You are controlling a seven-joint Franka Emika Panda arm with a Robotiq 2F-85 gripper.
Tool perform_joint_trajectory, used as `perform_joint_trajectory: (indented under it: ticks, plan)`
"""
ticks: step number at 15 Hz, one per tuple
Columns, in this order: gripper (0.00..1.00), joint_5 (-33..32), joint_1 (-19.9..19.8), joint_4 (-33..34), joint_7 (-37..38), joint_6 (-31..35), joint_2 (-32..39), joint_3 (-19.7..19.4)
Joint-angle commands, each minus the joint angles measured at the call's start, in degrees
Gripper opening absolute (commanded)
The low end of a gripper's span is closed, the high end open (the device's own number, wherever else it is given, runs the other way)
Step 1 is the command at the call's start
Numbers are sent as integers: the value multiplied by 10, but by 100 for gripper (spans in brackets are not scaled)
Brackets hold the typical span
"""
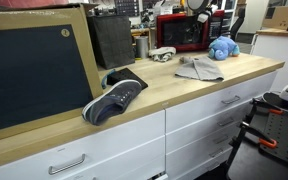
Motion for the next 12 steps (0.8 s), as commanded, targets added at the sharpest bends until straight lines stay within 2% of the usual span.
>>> perform_joint_trajectory:
  ticks: [1, 6, 7, 8, 12]
  plan:
    - [100, 54, 4, 7, 2, -74, -7, 19]
    - [100, 131, 12, -42, -39, -176, -41, 66]
    - [89, 141, 16, -51, -40, -186, -48, 74]
    - [72, 150, 19, -61, -42, -192, -57, 80]
    - [42, 171, 33, -127, -43, -166, -91, 101]
